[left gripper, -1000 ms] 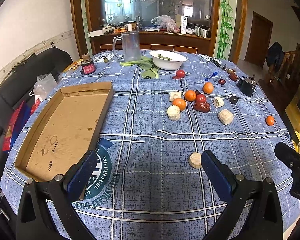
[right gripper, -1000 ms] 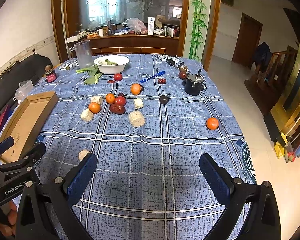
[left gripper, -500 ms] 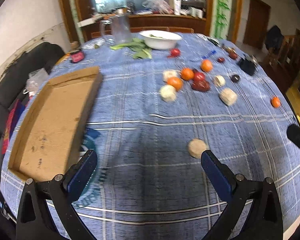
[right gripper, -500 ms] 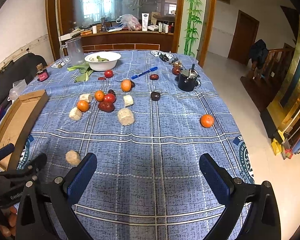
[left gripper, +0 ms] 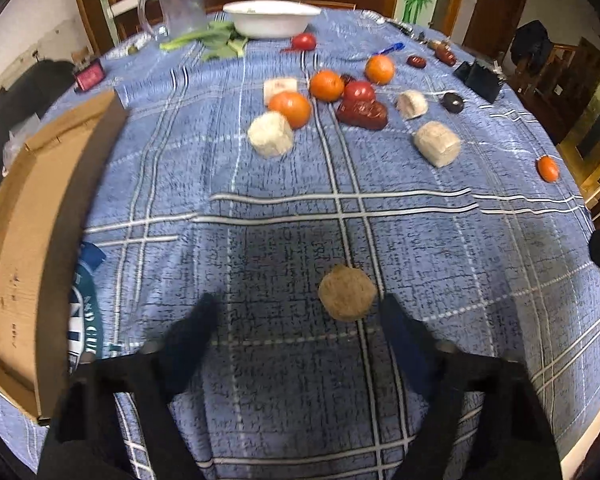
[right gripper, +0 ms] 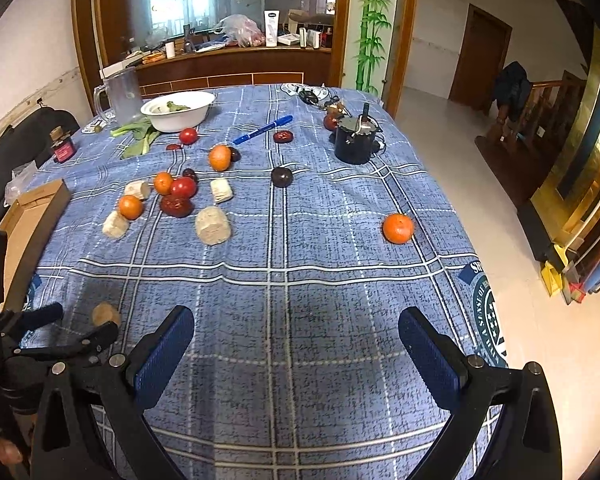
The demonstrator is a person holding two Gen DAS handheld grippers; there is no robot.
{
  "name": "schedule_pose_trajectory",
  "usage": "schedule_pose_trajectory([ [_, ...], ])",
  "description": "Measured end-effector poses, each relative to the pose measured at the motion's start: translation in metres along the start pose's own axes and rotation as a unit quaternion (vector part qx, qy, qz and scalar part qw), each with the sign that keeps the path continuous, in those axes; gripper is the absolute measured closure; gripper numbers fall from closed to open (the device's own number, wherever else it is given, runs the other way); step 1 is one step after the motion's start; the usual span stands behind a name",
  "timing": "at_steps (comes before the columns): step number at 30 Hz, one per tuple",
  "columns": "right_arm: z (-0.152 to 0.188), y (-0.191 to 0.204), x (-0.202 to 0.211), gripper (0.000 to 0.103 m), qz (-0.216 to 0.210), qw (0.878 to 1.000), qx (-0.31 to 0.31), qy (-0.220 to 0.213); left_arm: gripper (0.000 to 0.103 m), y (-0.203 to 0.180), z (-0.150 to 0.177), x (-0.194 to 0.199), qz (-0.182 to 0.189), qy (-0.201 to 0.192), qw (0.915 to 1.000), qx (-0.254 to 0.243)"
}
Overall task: Organize fruits
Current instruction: 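Close the left tool on the biscuit while the right tool grasps the beige cube, then carry the biscuit in the left tool and the cube in the right tool over the cardboard tray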
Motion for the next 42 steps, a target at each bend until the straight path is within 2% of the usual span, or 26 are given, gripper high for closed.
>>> schedule_pose_trajectory([
  [3,-0.005,0.000,-0.009,0.000,-0.008,1.000,0.000,0.007,0.048,-0.003,-0.003,0.001,-0.004,-0.010,0.9999,-0.009],
  [6,-0.014,0.008,-0.020,0.000,-0.027,1.000,0.011,0.011,0.075,-0.007,-0.005,0.002,0.001,-0.020,0.9996,-0.018],
  [13,-0.044,0.052,-0.062,0.000,-0.100,0.993,0.055,0.017,0.075,-0.004,-0.006,0.003,0.013,-0.020,0.9996,-0.011],
  [17,-0.051,0.070,-0.097,0.001,-0.117,0.990,0.067,0.049,0.075,0.000,-0.006,0.002,0.014,-0.022,0.9996,-0.006],
  [20,-0.054,0.077,-0.111,0.004,-0.114,0.989,0.080,0.054,0.075,0.001,-0.007,0.002,0.014,-0.024,0.9996,-0.004],
  [21,-0.054,0.079,-0.114,0.007,-0.108,0.989,0.088,0.053,0.075,0.001,-0.007,0.002,0.014,-0.025,0.9996,-0.004],
  [22,-0.054,0.081,-0.117,0.018,-0.107,0.988,0.096,0.054,0.075,0.001,-0.007,0.001,0.013,-0.026,0.9996,-0.004],
  [23,-0.053,0.083,-0.121,0.034,-0.107,0.987,0.103,0.060,0.075,0.001,-0.008,0.001,0.014,-0.027,0.9995,-0.003],
  [25,-0.050,0.083,-0.128,0.054,-0.106,0.985,0.109,0.081,0.075,0.002,-0.009,0.001,0.012,-0.030,0.9995,-0.002],
  [28,-0.047,0.086,-0.129,0.066,-0.125,0.982,0.108,0.086,0.075,0.004,-0.011,0.000,0.013,-0.034,0.9993,0.001],
  [32,-0.046,0.088,-0.120,0.066,-0.118,0.983,0.122,0.076,0.075,0.009,-0.013,-0.001,0.024,-0.038,0.9989,0.011],
  [42,-0.034,0.067,-0.090,0.066,-0.109,0.986,0.108,0.060,0.075,0.027,-0.013,0.009,0.032,-0.050,0.9978,0.028],
])
Point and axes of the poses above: each gripper's, at about its wrist camera, not at the fingertips, and x roughly against the way its jaws point, y to its left, z to its underside, the point moved 7 cm from there along -x, roughly the way its jaws point, and after that the axes turned 6 degrees about -x, right-handed, at the moved point
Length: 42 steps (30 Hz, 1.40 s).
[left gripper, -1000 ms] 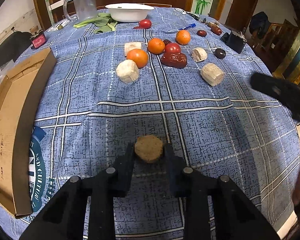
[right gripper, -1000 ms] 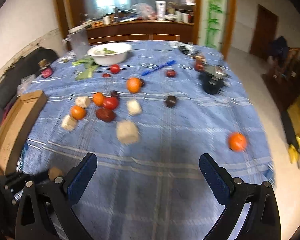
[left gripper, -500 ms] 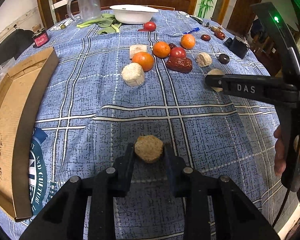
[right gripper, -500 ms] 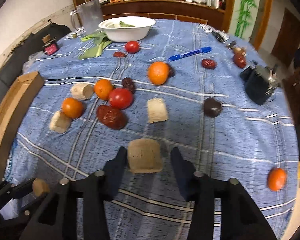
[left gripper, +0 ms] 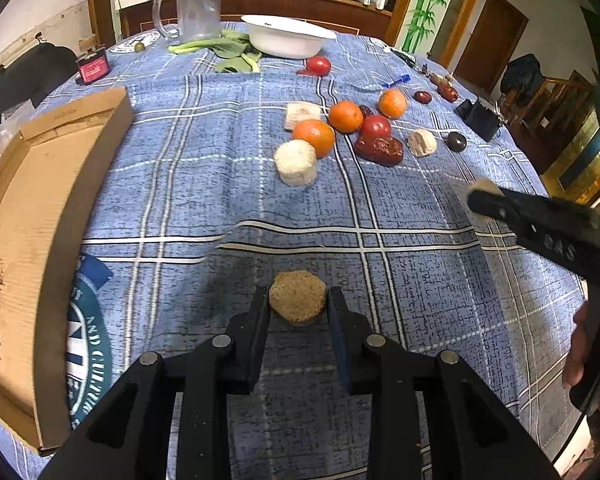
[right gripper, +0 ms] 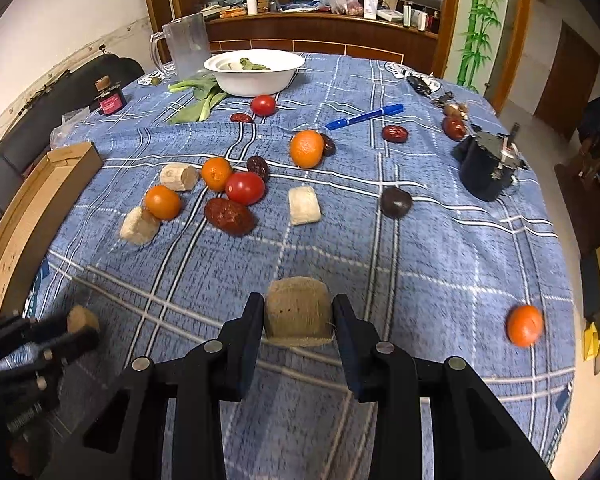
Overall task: Organize fruits
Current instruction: 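Carry the biscuit in the left tool and the cube in the right tool over the cardboard tray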
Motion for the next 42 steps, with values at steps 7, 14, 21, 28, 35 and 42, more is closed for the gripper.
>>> schedule_pose_trajectory([
  [7,0.015,0.003,0.014,0.066,-0.012,1.000,-0.014,-0.004,0.075,0.009,-0.001,0.015,0.002,-0.012,0.9999,0.001],
  [14,0.018,0.028,0.017,0.066,-0.014,1.000,0.002,-0.004,0.075,0.031,-0.002,0.034,-0.001,-0.023,0.9996,0.015],
  [21,0.024,0.044,0.005,0.066,-0.032,0.999,0.003,0.009,0.075,0.050,0.001,0.047,-0.017,-0.026,0.9994,0.016],
  [28,0.012,0.073,0.013,0.065,-0.036,0.999,0.030,-0.008,0.075,0.060,-0.006,0.066,-0.006,-0.042,0.9990,0.012],
  [35,-0.015,0.121,0.019,0.065,-0.061,0.996,0.056,-0.022,0.075,0.093,-0.019,0.084,-0.010,-0.058,0.9976,0.038],
  [42,-0.047,0.185,0.016,0.065,-0.095,0.991,0.090,-0.034,0.075,0.154,-0.030,0.098,-0.041,-0.068,0.9942,0.073],
])
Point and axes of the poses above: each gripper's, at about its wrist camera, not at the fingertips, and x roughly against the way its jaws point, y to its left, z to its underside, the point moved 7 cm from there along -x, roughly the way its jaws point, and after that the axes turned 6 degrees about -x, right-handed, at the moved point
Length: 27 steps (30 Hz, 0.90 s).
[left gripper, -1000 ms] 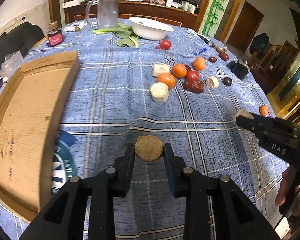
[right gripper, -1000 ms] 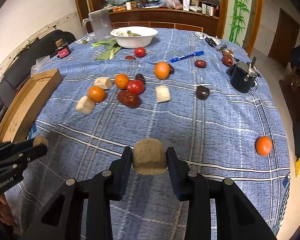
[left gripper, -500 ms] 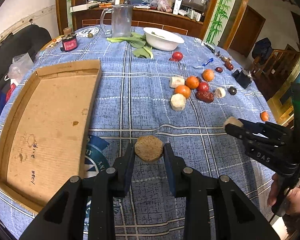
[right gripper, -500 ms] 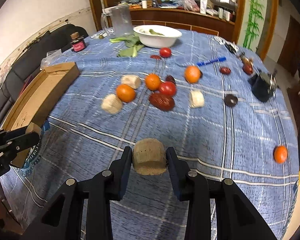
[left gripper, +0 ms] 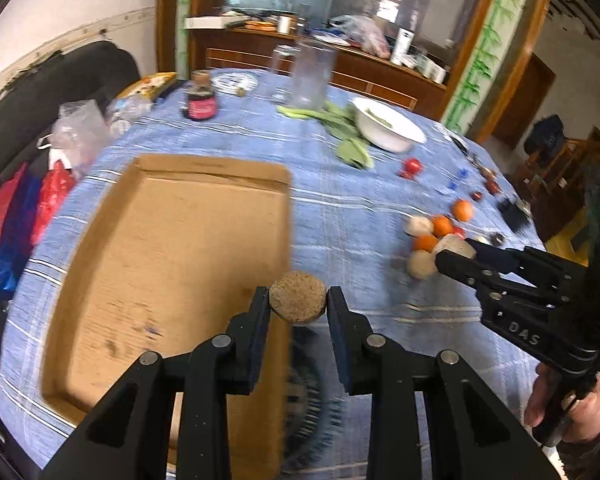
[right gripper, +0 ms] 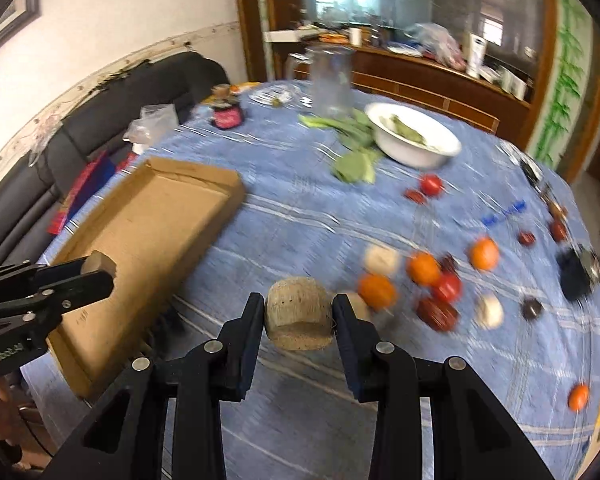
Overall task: Organize fruits
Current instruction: 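Carry the biscuit in the left tool and the cube in the right tool over the cardboard tray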
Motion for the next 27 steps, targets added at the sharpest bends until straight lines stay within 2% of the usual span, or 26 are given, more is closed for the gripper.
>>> schedule_pose_trajectory([
  [8,-0.043,0.060,-0.040,0.065,-0.034,0.999,0.030,0.002,0.075,0.075,-0.019,-0.015,-0.051,0.009,0.9984,0.022],
  [14,-0.065,0.095,-0.079,0.065,-0.049,0.998,0.043,0.013,0.075,0.117,-0.034,-0.046,-0.075,0.028,0.9962,0.033],
  [20,-0.079,0.114,-0.119,0.065,-0.063,0.997,0.034,0.031,0.075,0.138,-0.047,-0.078,-0.094,0.037,0.9945,0.029],
  [27,-0.078,0.123,-0.155,0.065,-0.049,0.996,0.042,0.054,0.075,0.154,-0.050,-0.114,-0.095,0.065,0.9924,0.044],
])
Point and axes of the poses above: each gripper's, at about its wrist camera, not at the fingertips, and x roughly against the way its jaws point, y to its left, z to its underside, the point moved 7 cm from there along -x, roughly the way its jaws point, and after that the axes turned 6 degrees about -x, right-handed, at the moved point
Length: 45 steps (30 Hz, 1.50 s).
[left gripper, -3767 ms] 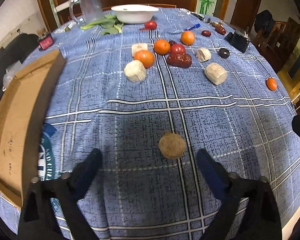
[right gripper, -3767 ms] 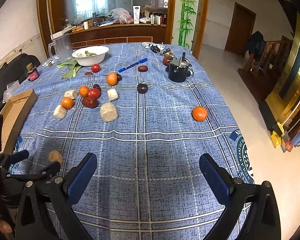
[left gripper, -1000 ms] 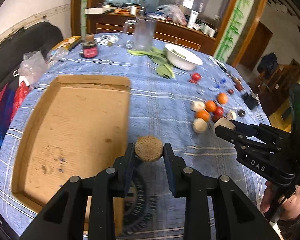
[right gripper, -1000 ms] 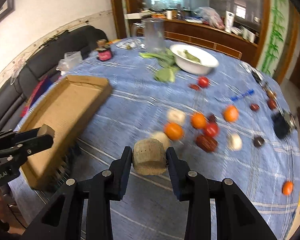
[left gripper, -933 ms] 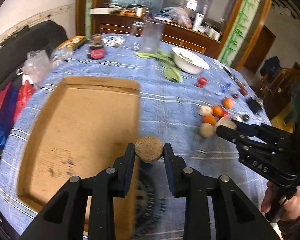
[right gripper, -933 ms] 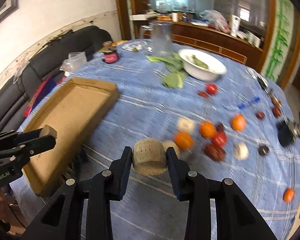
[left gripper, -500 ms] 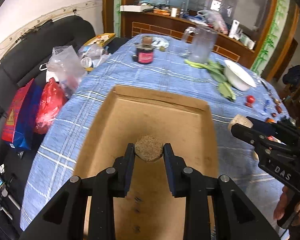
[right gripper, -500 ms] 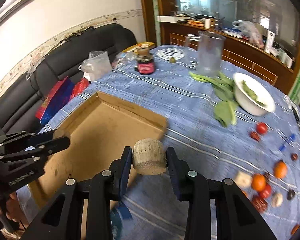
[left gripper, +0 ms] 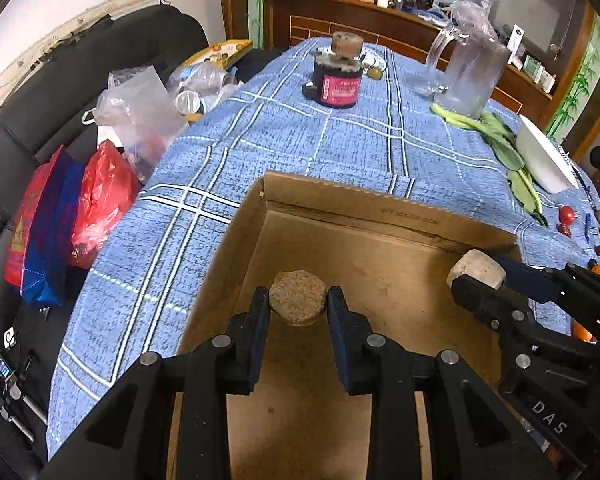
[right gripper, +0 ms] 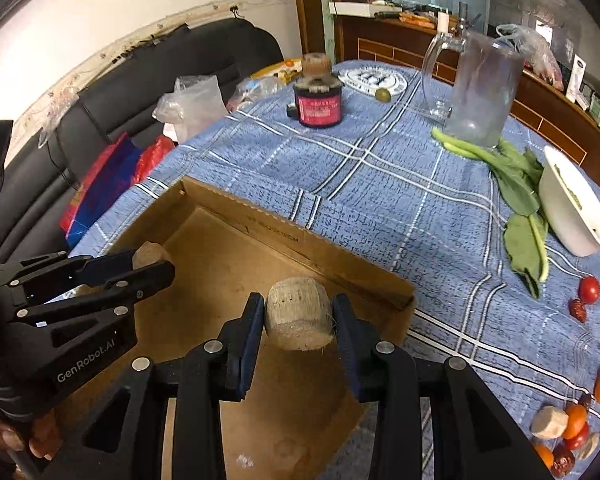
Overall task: Organize fruits
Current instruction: 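Carry the biscuit in the left tool and the cube in the right tool over the cardboard tray, then open the left tool to drop the biscuit while the right tool releases the cube, then move the right tool to a mandarin orange while the left tool approaches another biscuit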
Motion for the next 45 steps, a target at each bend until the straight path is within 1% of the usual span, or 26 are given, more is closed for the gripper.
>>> schedule_pose_trajectory([
  [3,0.000,-0.001,-0.009,0.065,0.003,1.000,0.000,0.007,0.075,-0.001,-0.002,-0.008,-0.005,0.002,1.0000,-0.007],
  [8,0.001,-0.002,-0.015,0.065,0.004,1.000,0.003,0.012,0.075,0.003,-0.002,-0.018,-0.006,0.015,0.9999,0.001],
  [12,0.001,-0.002,-0.016,0.065,0.004,1.000,0.001,0.012,0.075,0.004,-0.001,-0.020,-0.008,0.015,0.9999,0.000],
  [17,0.006,-0.004,-0.017,0.062,0.008,1.000,-0.003,0.020,0.074,0.006,0.002,-0.020,-0.022,0.022,0.9995,-0.002],
  [19,0.008,-0.005,-0.015,0.061,0.010,1.000,-0.004,0.020,0.069,0.007,0.004,-0.018,-0.027,0.025,0.9993,-0.001],
  [20,0.009,-0.005,-0.014,0.057,0.014,1.000,-0.004,0.019,0.067,0.008,0.005,-0.016,-0.031,0.025,0.9992,0.000],
  [21,0.010,-0.005,-0.011,0.054,0.018,1.000,-0.004,0.018,0.062,0.009,0.006,-0.015,-0.035,0.025,0.9991,0.001],
  [22,0.010,-0.005,-0.009,0.050,0.019,1.000,-0.005,0.017,0.059,0.008,0.008,-0.013,-0.032,0.025,0.9992,0.003],
  [25,0.010,-0.004,-0.001,0.048,0.015,1.000,-0.009,0.011,0.054,0.008,0.013,-0.006,-0.036,0.025,0.9990,0.006],
  [28,0.013,-0.002,0.007,0.047,0.016,1.000,-0.008,0.008,0.048,0.007,0.017,0.001,-0.042,0.021,0.9989,0.005],
  [34,0.027,0.001,0.033,0.047,0.008,1.000,-0.011,-0.001,0.042,0.003,0.030,0.020,-0.042,0.014,0.9988,0.018],
  [38,0.041,-0.001,0.054,0.047,0.008,1.000,-0.008,-0.009,0.041,-0.004,0.042,0.034,-0.043,0.010,0.9988,0.020],
  [42,0.058,-0.012,0.078,0.047,0.014,1.000,-0.007,-0.016,0.041,-0.010,0.054,0.050,-0.058,0.001,0.9982,0.018],
  [45,0.073,-0.027,0.096,0.040,0.016,1.000,-0.015,-0.021,0.041,-0.013,0.062,0.062,-0.059,-0.006,0.9979,0.025],
])
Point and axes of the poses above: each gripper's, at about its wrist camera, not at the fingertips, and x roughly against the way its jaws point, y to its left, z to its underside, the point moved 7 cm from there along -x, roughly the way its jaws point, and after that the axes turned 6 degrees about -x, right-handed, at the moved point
